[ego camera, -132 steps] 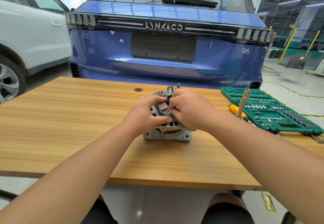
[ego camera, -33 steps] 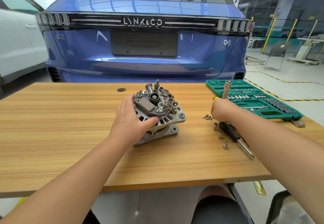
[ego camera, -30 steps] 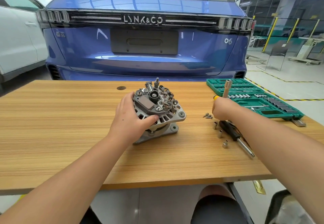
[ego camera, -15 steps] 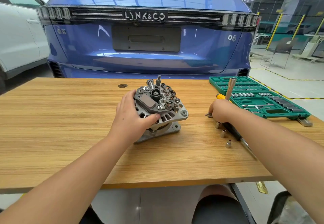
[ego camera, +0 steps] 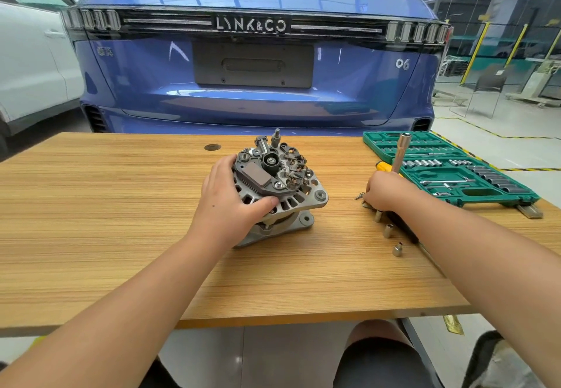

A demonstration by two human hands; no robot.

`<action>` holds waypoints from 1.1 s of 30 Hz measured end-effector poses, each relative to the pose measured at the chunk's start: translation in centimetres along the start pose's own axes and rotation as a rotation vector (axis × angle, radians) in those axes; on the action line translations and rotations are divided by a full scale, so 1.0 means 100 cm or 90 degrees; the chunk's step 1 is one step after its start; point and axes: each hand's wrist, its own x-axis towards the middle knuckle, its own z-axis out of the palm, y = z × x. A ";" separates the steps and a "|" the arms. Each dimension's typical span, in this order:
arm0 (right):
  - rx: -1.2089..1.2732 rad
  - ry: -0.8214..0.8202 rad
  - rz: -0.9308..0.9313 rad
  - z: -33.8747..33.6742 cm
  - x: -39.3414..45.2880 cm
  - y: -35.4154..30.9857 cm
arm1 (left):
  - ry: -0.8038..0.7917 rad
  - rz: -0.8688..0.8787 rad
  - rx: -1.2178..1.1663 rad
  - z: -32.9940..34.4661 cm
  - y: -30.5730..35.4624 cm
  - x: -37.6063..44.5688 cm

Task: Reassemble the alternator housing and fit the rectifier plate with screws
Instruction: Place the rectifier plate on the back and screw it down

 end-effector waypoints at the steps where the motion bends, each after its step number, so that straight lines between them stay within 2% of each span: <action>1: 0.004 0.002 0.004 0.000 0.001 0.000 | -0.001 0.000 0.000 0.000 0.000 0.000; 13: 0.051 -0.004 0.041 0.004 0.006 -0.002 | -0.004 0.007 0.002 0.000 0.000 0.000; 33: 0.136 0.025 0.026 0.006 0.001 0.005 | -0.009 -0.001 0.014 0.000 -0.002 0.001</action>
